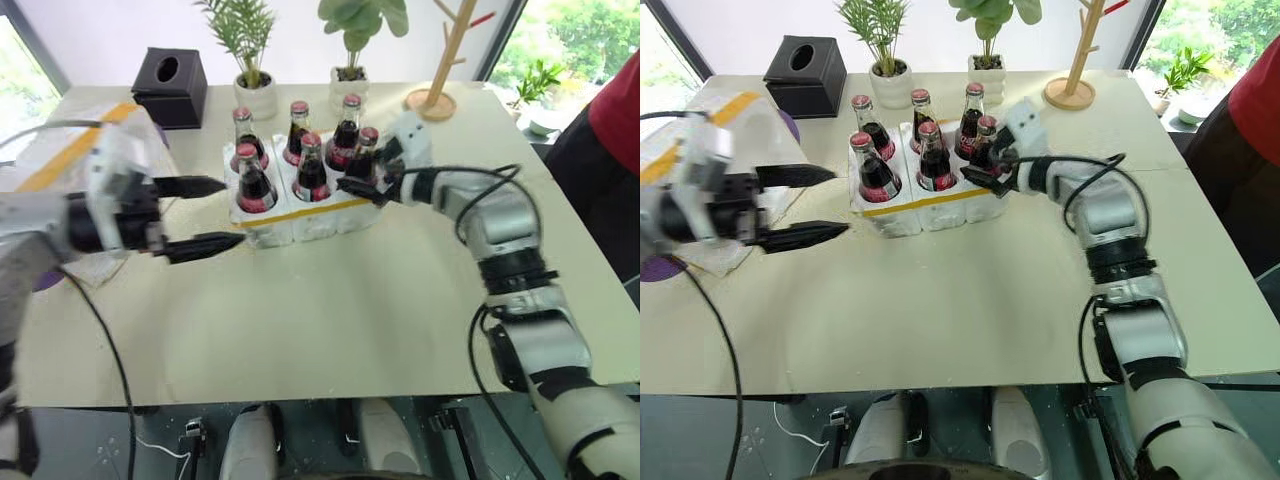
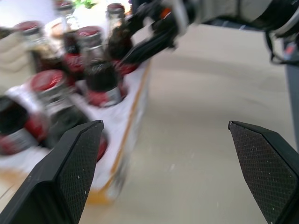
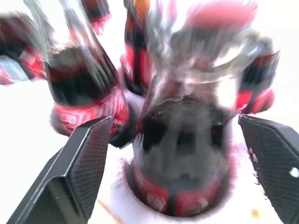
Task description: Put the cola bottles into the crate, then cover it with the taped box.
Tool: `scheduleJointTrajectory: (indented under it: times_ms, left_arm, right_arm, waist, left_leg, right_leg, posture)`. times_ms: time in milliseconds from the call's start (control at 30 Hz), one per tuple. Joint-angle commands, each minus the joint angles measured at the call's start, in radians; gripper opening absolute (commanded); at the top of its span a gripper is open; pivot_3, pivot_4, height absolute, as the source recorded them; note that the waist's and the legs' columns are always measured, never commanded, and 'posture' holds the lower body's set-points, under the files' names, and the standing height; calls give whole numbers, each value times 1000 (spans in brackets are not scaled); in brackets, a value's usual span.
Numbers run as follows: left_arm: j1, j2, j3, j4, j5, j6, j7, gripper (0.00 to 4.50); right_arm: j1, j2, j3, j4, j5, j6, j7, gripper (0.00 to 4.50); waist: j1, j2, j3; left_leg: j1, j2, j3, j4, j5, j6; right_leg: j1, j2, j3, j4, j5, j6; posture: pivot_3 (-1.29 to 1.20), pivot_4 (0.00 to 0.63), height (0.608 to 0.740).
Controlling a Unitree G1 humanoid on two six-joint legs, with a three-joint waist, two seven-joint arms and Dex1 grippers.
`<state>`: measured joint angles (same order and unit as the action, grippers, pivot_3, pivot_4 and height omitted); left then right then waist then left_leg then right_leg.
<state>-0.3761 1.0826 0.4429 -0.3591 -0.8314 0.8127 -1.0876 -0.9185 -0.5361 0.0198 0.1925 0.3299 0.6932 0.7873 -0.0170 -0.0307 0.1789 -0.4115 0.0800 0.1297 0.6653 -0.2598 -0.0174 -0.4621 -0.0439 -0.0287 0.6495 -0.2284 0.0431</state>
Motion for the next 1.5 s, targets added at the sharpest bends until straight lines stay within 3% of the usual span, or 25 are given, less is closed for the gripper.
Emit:
scheduleJointTrajectory:
  times_ms: [33,100,267,467,567,733,867,1033,1133,1333,1367,1500]
  left_arm:
    - [56,135,266,16,-42,119,-65,4500]
    - [155,196,380,50,49,126,-136,4500]
    - [567,272,661,229,445,-26,-422,4500]
    - [739,316,672,523,704,-264,-459,4500]
    - [678,340,540,653,700,-333,-410,4500]
    - [440,392,228,844,677,-385,-304,4500]
    - [171,356,-35,952,700,-404,-277,4500]
    - [-67,305,-250,1086,764,-427,-299,4500]
    - [-164,283,-331,1156,804,-447,-299,3658]
    - [-282,255,-400,1253,842,-499,-289,597]
    - [-289,255,-400,1255,842,-511,-285,312]
    - [-332,251,-351,1215,814,-591,-214,272]
  right_arm:
    - [-12,-146,-151,-205,198,188,124,4461]
    - [-5,-224,-202,-255,278,253,182,4461]
    - [31,-389,-290,-347,450,337,341,4461]
    - [18,-387,-291,-362,479,319,296,4461]
    - [25,-385,-288,-365,493,313,291,4461]
    - [27,-377,-285,-383,513,312,263,4461]
    - [15,-382,-297,-400,541,326,239,4461]
    - [14,-411,-312,-422,573,335,222,4461]
    - [8,-420,-322,-419,588,340,197,4500]
    - [29,-433,-336,-429,609,339,165,4500]
    - [40,-438,-338,-436,611,337,166,4500]
    - [73,-470,-354,-430,632,351,181,4500]
  waist:
    - [2,0,0]
    - [3,0,0]
    - [-9,3,0]
    - [-21,3,0]
    - [-21,3,0]
    - [-21,2,0]
    - [-21,2,0]
    - [-24,1,-1]
    - [-25,1,-1]
    - [-21,1,-1]
    - [-21,1,-1]
    - [-17,1,-1]
  left_leg:
    - [0,0,0,0,0,0]
    - [1,0,0,0,0,1]
    - [4,0,3,-3,-1,0]
    - [5,3,3,-3,-1,-1]
    - [2,3,4,-5,-1,0]
    - [0,3,6,-6,-1,0]
    - [0,2,8,-6,-1,0]
    - [0,2,8,-5,-1,0]
    - [0,3,8,-4,-1,0]
    - [0,3,8,-3,-1,0]
    - [0,3,8,-3,-1,0]
    - [-1,3,7,-3,-1,0]
  right_leg:
    - [0,0,0,0,0,0]
    - [1,-1,-1,-1,0,0]
    - [0,-1,0,-2,-3,-5]
    - [-2,-3,-1,-1,-6,-11]
    - [-4,-7,-1,-2,-5,-11]
    - [-6,-7,0,-2,-5,-10]
    - [-7,-4,0,-1,-5,-10]
    - [-7,-2,0,1,-3,-7]
    - [-7,-1,0,2,-3,-6]
    - [-6,-1,0,2,-3,-6]
    - [-6,-1,0,2,-3,-6]
    - [-6,-2,0,2,-3,-6]
  posture:
    - [0,150,740]
    - [0,150,740]
    - [0,150,740]
    - [0,150,740]
    - [0,150,740]
    - [0,150,740]
    - [0,150,740]
    - [0,150,740]
    - [0,150,740]
    - [0,150,740]
    - [0,150,740]
    - [0,150,740]
